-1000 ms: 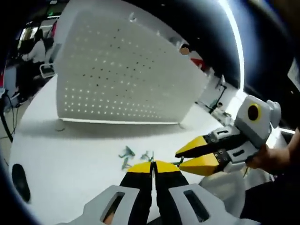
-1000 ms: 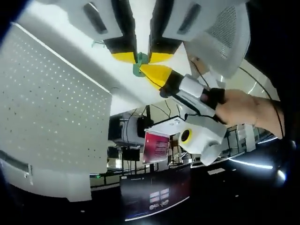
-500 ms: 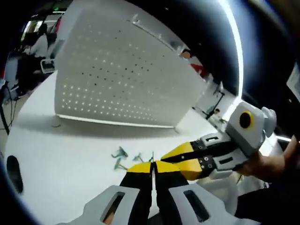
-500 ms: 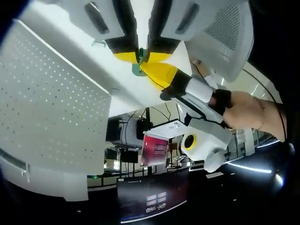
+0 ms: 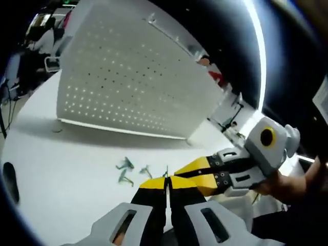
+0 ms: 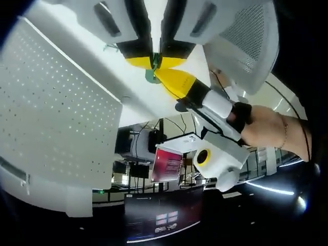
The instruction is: Insert the hook assembly into the mounting plate slot until the hook locks in place.
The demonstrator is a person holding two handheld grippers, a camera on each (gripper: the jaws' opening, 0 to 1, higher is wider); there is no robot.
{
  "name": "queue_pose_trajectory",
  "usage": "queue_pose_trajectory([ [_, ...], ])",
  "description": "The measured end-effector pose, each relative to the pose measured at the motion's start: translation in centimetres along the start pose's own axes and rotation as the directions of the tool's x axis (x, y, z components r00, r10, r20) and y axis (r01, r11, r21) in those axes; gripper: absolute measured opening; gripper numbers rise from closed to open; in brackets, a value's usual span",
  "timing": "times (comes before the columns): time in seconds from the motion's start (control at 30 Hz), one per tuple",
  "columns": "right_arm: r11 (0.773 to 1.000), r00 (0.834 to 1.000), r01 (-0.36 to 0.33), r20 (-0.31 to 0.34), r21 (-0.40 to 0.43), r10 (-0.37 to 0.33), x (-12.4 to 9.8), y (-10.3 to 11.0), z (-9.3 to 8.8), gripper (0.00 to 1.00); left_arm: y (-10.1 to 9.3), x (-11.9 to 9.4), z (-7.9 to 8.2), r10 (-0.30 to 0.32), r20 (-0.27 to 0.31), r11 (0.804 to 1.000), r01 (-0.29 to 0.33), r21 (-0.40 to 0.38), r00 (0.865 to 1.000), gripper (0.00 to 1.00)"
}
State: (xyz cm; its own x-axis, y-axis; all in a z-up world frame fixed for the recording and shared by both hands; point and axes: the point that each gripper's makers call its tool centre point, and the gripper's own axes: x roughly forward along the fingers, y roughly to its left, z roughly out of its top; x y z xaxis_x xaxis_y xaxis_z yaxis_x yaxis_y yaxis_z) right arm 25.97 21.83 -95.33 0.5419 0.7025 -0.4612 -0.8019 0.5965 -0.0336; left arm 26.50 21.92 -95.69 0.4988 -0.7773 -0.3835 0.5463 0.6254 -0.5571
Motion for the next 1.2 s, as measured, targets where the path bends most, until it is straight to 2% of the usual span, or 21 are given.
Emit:
queue_pose_trajectory([
  [0.13, 1.000, 1.000, -0.021, -0.012, 0.008, 0.021, 0.1, 0.2, -0.2, 0.00, 0.0, -0.1, -0.3, 0.001, -0.018, 1.000, -0.001, -0.012, 1.000, 0.01],
  [0.23, 0.995, 0.999, -0.039, -0.022, 0.088, 0.041, 0.1, 0.5, -0.5, 0.00, 0.1, -0.2, -0.6, -0.005, -0.032, 1.000, 0.004, -0.029, 0.999, 0.01],
  [0.37, 0.992, 0.999, -0.041, -0.019, 0.121, 0.044, 0.1, 0.7, -0.5, 0.00, 0.2, -0.5, -0.8, -0.021, -0.026, 0.999, 0.020, -0.049, 0.999, 0.01],
  [0.53, 0.990, 0.999, -0.039, -0.025, 0.135, 0.043, 0.4, 0.9, -0.8, 0.00, 0.6, -0.5, -1.3, -0.024, -0.034, 0.994, 0.021, -0.106, 0.999, 0.01],
  [0.77, 0.988, 0.998, -0.060, -0.011, 0.142, 0.063, 0.5, 1.2, -0.5, 0.00, 0.5, -1.0, -1.2, -0.034, 0.000, 0.995, 0.034, -0.089, 0.999, 0.03],
  [0.87, 0.989, 0.998, -0.064, -0.013, 0.137, 0.067, 0.6, 1.3, -0.5, 0.00, 0.6, -1.0, -1.4, -0.043, -0.004, 0.992, 0.043, -0.118, 0.999, 0.02],
  [1.0, 0.988, 0.997, -0.069, -0.011, 0.141, 0.072, 0.6, 1.5, -0.5, 0.00, 1.0, -1.2, -1.4, -0.023, -0.003, 0.993, 0.022, -0.115, 1.000, 0.07],
  [1.2, 0.988, 0.998, -0.069, -0.006, 0.141, 0.070, 0.6, 1.3, -0.3, 0.00, 1.6, -1.7, -1.2, 0.006, 0.014, 0.998, -0.005, -0.067, 1.000, 0.19],
])
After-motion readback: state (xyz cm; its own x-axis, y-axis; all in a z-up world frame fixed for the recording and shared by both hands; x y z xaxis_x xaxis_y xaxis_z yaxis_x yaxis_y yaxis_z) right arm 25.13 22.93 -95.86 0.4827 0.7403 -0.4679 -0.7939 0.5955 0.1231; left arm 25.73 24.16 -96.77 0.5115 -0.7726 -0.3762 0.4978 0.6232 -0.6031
